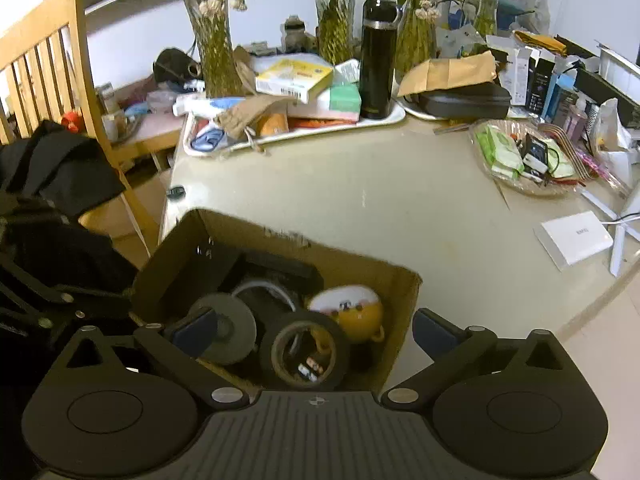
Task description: Organize rigid objects
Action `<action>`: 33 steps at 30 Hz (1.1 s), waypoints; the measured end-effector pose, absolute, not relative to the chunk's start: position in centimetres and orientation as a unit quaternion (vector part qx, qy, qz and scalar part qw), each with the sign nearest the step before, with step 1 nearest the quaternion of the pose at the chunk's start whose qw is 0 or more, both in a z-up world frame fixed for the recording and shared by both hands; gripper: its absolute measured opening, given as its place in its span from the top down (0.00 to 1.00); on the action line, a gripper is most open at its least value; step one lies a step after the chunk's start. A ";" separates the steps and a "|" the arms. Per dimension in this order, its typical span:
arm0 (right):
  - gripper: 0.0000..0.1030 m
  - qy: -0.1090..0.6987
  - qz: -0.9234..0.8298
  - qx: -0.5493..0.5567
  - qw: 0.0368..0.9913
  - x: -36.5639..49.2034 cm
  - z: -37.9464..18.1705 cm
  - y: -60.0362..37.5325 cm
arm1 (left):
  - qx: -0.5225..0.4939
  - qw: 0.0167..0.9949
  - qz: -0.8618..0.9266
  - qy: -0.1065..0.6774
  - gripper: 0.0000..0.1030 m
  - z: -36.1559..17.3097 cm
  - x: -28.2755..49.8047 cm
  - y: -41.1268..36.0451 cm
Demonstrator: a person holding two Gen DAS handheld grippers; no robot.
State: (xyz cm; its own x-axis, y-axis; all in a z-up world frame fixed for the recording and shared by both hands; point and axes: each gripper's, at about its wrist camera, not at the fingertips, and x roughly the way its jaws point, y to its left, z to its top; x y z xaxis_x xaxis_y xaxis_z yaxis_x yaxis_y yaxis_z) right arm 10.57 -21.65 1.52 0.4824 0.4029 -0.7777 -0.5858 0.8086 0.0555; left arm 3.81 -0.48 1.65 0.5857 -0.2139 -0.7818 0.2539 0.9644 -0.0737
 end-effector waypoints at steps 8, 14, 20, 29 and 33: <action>0.00 0.460 0.260 -0.116 0.841 8.7 0.0 -22.6 | 0.022 0.883 -0.134 0.450 0.19 1.1 3.3 -0.6; 0.00 0.472 0.252 -0.125 0.836 7.6 -0.3 -22.6 | 0.025 0.879 -0.144 0.453 0.04 0.6 3.0 -0.9; 0.00 0.477 0.246 -0.122 0.835 7.2 -0.7 -22.8 | 0.036 0.875 -0.136 0.463 0.04 0.2 2.9 -1.1; 0.00 0.479 0.243 -0.120 0.835 7.4 -0.9 -22.9 | 0.039 0.876 -0.134 0.462 0.04 0.3 2.8 -1.1; 0.00 0.480 0.242 -0.120 0.835 7.4 -1.0 -22.9 | 0.041 0.877 -0.135 0.459 0.04 0.5 2.7 -1.2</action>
